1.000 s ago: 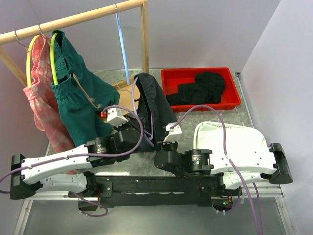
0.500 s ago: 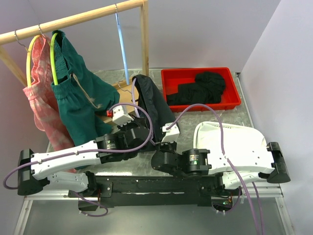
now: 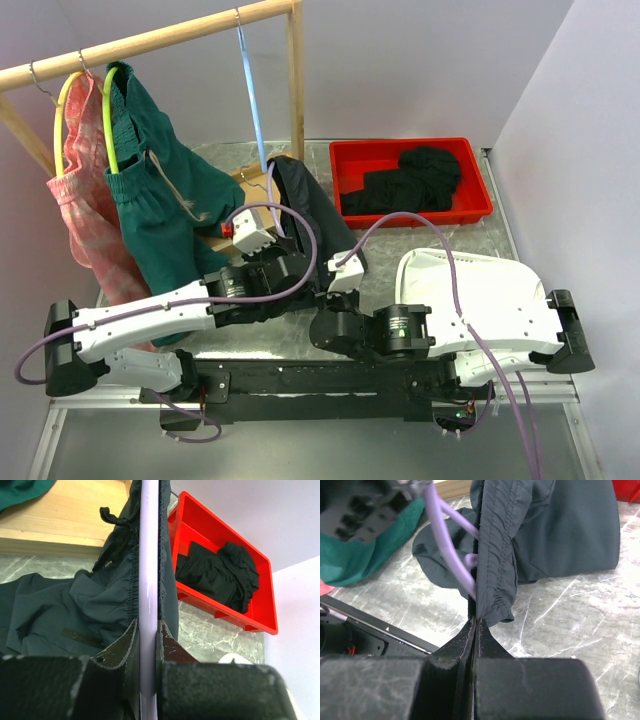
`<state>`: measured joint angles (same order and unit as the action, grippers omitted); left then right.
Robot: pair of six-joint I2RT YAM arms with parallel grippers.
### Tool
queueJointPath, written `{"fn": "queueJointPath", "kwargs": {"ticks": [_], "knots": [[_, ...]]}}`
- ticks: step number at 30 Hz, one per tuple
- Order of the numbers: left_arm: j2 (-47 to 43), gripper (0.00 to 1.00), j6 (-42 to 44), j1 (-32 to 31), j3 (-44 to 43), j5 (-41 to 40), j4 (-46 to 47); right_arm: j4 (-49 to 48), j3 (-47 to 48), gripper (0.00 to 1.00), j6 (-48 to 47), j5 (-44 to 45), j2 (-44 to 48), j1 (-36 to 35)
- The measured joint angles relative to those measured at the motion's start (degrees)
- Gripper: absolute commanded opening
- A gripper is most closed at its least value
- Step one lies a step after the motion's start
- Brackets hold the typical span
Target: Place the shorts on the hanger
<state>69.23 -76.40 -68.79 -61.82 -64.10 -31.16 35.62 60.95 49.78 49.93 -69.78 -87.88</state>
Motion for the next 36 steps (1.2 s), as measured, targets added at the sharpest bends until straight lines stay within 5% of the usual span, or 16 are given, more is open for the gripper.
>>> {"fn": "queueJointPath", "kwargs": {"ticks": [11, 17, 24, 36], "knots": [[1.90, 0.01, 0.15, 0.44, -0.15, 0.85, 0.46, -2.27, 0.90, 0.00, -3.13, -1.70, 1.92, -0.09], [-0.35, 0.01, 12.41, 1.09, 4.85, 6.67, 13.05, -5.33, -1.44, 0.00, -3.41, -6.56, 7.74, 4.37], [-7.93, 0.01, 23.63, 2.34, 15.78, 22.29, 26.34, -11.13, -10.10, 0.00, -3.78, -19.93, 14.91, 13.70], [-11.50, 0.23, 28.15, 3.21, 33.46, 38.42, 36.83, -24.74, -24.79, 0.00, -0.81, -37.53, 10.75, 19.63]]}}
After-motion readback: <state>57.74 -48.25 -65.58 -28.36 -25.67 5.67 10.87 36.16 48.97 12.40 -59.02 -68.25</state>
